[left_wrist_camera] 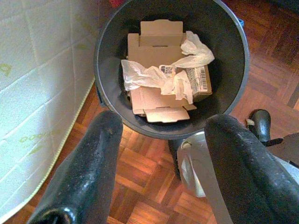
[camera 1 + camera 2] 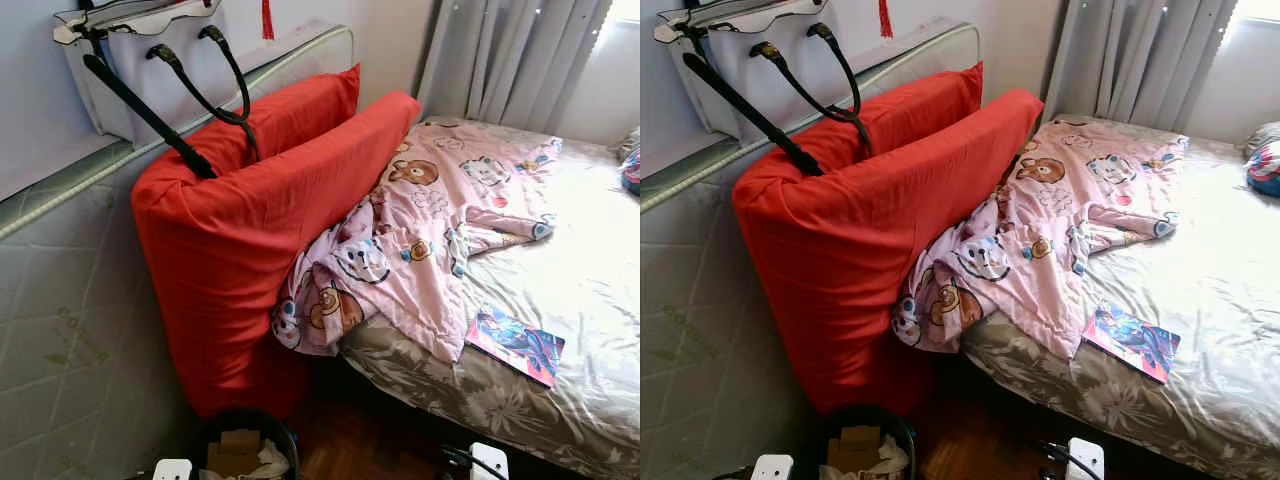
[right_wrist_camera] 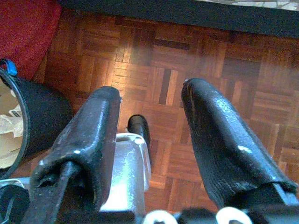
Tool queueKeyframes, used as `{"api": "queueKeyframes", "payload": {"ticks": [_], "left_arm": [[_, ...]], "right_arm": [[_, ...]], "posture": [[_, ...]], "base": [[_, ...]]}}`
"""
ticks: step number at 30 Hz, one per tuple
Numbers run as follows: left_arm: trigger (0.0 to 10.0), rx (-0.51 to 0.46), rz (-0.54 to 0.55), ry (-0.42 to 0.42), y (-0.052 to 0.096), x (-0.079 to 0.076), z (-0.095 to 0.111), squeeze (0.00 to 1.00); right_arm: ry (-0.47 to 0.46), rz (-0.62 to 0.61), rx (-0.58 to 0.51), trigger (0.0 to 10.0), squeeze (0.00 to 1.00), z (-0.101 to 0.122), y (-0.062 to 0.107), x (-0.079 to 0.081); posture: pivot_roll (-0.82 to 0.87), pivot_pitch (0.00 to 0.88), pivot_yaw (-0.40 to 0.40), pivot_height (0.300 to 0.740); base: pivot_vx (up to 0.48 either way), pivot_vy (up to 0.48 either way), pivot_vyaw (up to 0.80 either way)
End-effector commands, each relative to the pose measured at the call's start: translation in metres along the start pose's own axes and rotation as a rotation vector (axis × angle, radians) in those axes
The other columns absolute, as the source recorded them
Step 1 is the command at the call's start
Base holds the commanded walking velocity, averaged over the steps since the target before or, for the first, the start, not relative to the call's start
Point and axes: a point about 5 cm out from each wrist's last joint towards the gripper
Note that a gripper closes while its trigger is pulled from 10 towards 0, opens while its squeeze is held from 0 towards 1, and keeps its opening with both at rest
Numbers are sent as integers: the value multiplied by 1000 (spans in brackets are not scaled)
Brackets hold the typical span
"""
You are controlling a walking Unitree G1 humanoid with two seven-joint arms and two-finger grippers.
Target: Clean up the room
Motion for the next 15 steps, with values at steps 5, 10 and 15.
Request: {"api": "queueKeyframes", "payload": {"ticks": [5,10,15], "left_arm": [[10000,16,-12,-29,0,0,-2,0],[10000,17,-13,-31,0,0,-2,0],[10000,18,-16,-39,0,0,-2,0]], "right_arm": [[3,2,2,10000,0,0,0,-1],[6,1,2,10000,0,0,0,-1],[10,2,5,10000,0,-1,0,-1]], "posture": [[-11,0,-20,740],[-12,0,-18,740],[-12,0,-20,740]], "base": [[0,-239,0],[0,-319,0],[0,-322,0]]}}
Point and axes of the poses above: a point about 5 cm out from each wrist's last joint towards the gripper, its own y axis pointing back from the gripper into the wrist, its own z axis along the axis of the wrist's last joint, x = y × z, and after that the axes turned 8 degrees about y, right-handed
